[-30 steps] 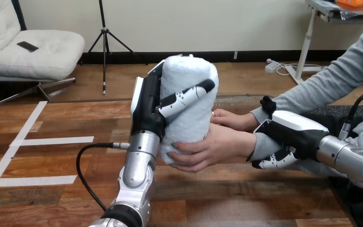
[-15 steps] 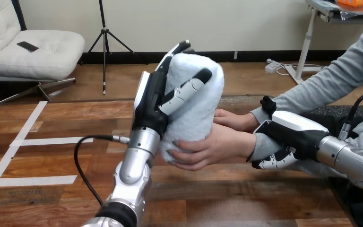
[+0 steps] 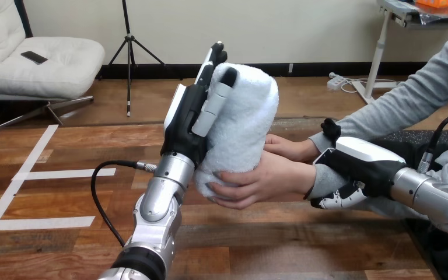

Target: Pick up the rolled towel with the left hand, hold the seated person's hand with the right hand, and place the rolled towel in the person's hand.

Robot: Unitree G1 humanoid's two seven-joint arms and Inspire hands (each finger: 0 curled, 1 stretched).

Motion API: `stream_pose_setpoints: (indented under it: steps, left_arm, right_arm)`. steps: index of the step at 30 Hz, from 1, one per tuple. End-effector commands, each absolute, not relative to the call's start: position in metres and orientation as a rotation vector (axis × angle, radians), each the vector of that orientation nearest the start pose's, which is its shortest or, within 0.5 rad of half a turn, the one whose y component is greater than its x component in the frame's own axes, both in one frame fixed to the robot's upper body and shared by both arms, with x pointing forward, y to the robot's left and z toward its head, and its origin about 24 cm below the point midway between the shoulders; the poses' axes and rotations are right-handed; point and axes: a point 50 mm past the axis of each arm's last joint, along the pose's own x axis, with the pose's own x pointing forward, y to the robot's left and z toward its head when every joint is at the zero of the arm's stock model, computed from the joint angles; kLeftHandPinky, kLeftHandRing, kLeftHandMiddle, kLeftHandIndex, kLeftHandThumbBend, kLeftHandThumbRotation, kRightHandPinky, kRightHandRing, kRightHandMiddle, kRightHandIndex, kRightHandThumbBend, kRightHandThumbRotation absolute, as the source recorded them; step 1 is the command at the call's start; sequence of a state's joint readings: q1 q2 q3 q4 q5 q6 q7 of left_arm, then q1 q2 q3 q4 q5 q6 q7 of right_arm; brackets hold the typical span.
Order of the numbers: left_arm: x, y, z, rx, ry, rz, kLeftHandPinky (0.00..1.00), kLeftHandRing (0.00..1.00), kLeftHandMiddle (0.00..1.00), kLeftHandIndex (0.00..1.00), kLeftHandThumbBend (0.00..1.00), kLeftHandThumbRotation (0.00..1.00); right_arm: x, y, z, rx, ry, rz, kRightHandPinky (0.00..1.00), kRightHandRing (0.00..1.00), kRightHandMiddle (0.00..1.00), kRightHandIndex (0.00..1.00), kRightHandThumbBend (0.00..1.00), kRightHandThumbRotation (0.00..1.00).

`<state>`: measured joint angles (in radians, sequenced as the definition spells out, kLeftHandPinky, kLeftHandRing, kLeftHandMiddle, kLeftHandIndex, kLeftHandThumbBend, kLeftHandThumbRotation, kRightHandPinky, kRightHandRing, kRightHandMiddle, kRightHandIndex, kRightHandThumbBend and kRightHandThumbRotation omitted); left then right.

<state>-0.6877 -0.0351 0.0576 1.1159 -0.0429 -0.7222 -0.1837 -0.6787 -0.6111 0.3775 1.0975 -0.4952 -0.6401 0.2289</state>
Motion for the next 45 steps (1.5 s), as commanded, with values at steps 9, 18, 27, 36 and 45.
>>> stream_pose_setpoints:
  steps: [9, 18, 27, 36, 45]
  left_arm:
    - [0.3464, 0.0927, 0.0688, -0.029, -0.326, -0.313, 1.0, 1.0, 1.0, 1.0, 1.0, 0.95]
    - [0.3466, 0.094, 0.0693, -0.032, -0.329, -0.305, 1.0, 1.0, 1.0, 1.0, 1.0, 0.94]
    - [0.347, 0.0948, 0.0699, -0.039, -0.328, -0.304, 1.0, 1.0, 1.0, 1.0, 1.0, 0.94]
    - [0.3474, 0.0941, 0.0697, -0.057, -0.321, -0.294, 1.0, 1.0, 1.0, 1.0, 1.0, 0.94]
    - [0.348, 0.0942, 0.0699, -0.036, -0.312, -0.278, 1.0, 1.0, 0.98, 0.95, 1.0, 0.91]
  right_arm:
    - [0.3496, -0.2212, 0.0731, -1.15, -0.058, 0.584, 0.26, 0.31, 0.37, 0.4, 0.39, 0.15]
    - [0.3506, -0.2217, 0.0742, -1.157, -0.052, 0.577, 0.36, 0.41, 0.46, 0.48, 0.51, 0.41]
    - [0.3509, -0.2226, 0.0747, -1.153, -0.034, 0.587, 0.45, 0.51, 0.56, 0.58, 0.63, 0.57]
    - [0.3503, -0.223, 0.0741, -1.171, -0.031, 0.599, 0.58, 0.65, 0.67, 0.69, 0.72, 0.65]
    - [0.3498, -0.2227, 0.0741, -1.172, -0.029, 0.609, 0.65, 0.71, 0.73, 0.73, 0.75, 0.69]
